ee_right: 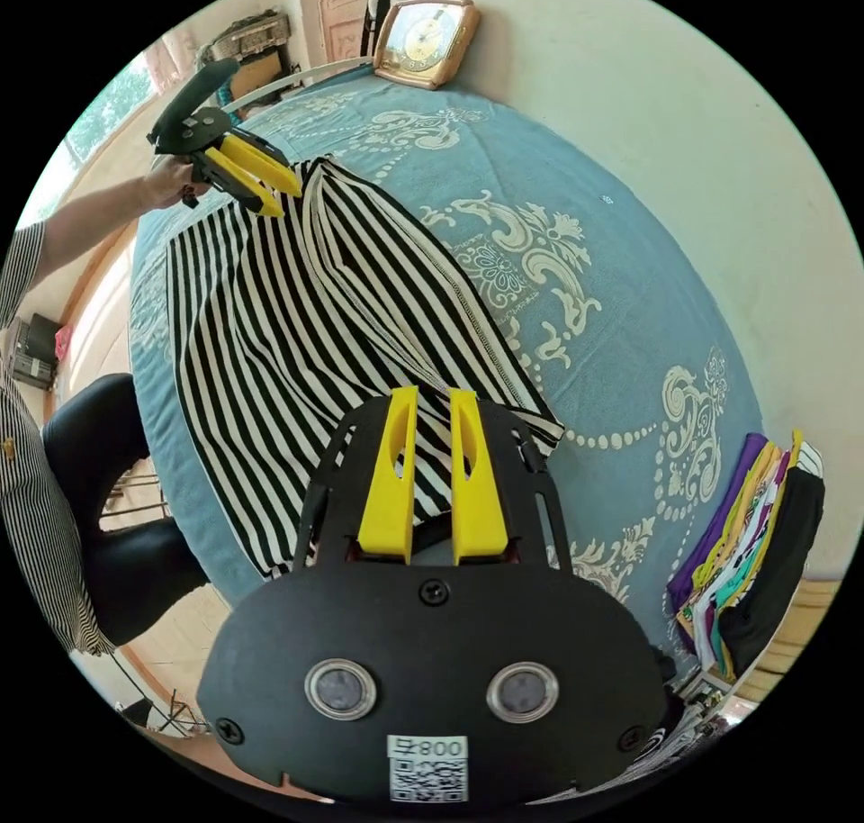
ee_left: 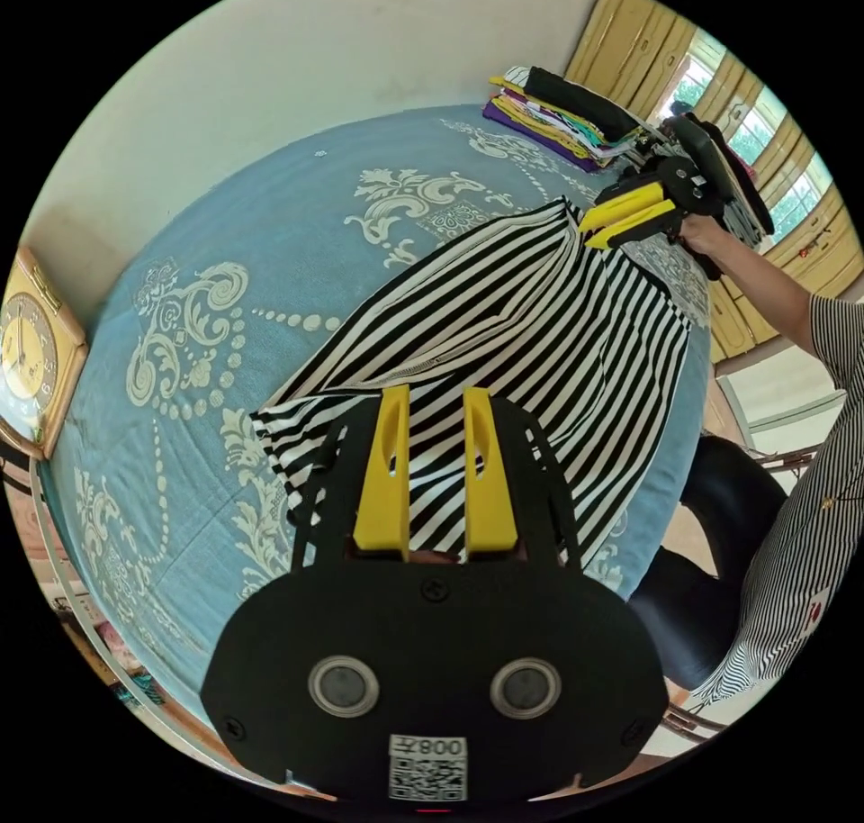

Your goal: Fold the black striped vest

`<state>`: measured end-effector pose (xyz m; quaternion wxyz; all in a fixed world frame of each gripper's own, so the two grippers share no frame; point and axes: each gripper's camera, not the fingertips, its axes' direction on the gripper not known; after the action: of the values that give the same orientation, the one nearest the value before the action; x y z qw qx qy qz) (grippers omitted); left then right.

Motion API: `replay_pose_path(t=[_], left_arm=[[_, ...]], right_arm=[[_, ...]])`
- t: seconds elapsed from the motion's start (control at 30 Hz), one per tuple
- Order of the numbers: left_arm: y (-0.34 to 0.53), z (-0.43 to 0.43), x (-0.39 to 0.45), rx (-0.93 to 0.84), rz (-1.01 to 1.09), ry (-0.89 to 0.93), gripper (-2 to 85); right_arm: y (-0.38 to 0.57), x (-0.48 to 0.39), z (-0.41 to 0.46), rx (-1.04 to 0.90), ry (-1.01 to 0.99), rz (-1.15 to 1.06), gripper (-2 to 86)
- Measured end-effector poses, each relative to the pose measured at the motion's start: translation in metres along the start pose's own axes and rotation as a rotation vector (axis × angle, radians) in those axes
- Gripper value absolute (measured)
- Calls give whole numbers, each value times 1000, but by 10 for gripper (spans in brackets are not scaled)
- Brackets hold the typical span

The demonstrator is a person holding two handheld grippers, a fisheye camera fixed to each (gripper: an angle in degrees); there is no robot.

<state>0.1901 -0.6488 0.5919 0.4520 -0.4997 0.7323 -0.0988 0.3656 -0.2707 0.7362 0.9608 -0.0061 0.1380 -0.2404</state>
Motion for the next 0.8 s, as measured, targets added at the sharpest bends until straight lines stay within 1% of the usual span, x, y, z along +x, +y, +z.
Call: replay_pose_path(t=[0.17, 0.3, 0.43, 0.57, 0.73, 0.8], left_arm=[[-10, 6, 20, -59, 39, -59, 88], [-15, 3, 28, -55, 37, -89, 74], [-22, 7, 30, -92, 22, -123, 29], [-23, -3, 29, -39, -27, -145, 8], [-23, -14, 25, 15, -78, -195, 7], [-22, -15, 21, 19, -102, -192, 10]], right_arm=[[-14, -24, 5, -63, 101, -79, 62], [-24, -35, 6, -80, 142, -98, 27], [-30, -37, 9, -97, 155, -83, 6], [-34, -34, 2, -71, 151, -42, 0], [-37, -24, -7, -34, 138, 10, 0], [-40, -20, -5, -52, 138, 23, 1]])
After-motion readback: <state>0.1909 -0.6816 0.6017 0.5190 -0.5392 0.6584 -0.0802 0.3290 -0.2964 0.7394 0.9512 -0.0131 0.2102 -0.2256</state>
